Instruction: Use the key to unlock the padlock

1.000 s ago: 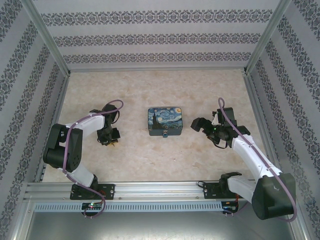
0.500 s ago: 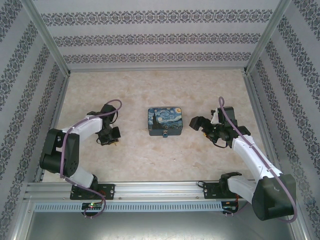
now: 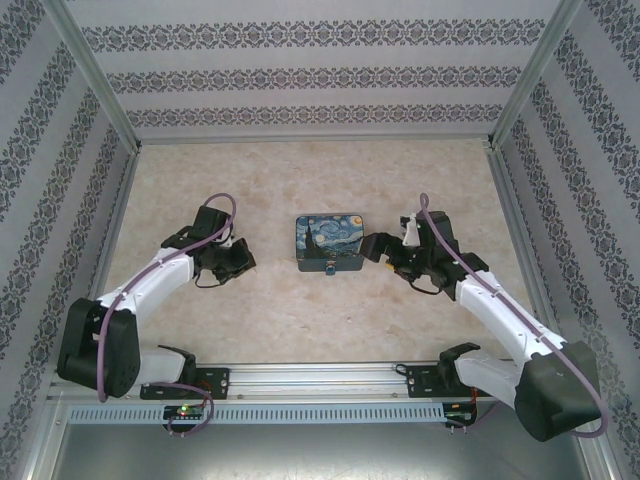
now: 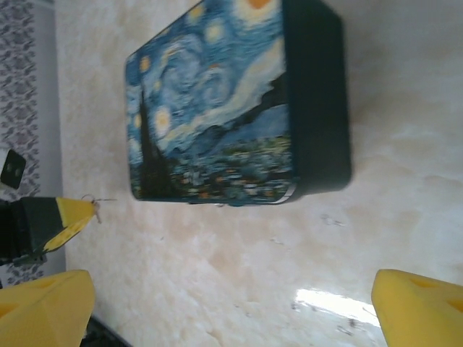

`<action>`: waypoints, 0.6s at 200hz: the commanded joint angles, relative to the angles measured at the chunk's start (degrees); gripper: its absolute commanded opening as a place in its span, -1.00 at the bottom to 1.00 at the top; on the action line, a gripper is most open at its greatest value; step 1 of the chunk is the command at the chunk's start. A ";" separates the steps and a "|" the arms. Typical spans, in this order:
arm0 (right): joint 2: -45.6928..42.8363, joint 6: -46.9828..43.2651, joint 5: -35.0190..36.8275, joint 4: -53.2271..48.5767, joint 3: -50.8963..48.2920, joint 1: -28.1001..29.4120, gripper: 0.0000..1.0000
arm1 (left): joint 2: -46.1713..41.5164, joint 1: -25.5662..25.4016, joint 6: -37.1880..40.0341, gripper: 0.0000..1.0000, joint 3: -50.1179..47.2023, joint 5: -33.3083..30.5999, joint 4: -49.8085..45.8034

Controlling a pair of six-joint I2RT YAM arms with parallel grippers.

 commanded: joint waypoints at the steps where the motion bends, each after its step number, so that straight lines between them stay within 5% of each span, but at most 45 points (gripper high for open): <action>1: 0.23 1.65 1.04 5.10 -0.32 2.92 0.96 | -2.46 -1.46 -6.03 -1.00 0.02 1.88 5.39; 40: 0.90 3.82 3.95 6.56 0.15 6.16 0.94 | -2.89 -2.57 -10.17 -1.00 2.13 4.33 9.30; 120: 8.15 16.67 11.37 13.21 1.69 15.31 0.91 | 5.36 -4.59 -6.71 -1.00 13.76 13.09 9.92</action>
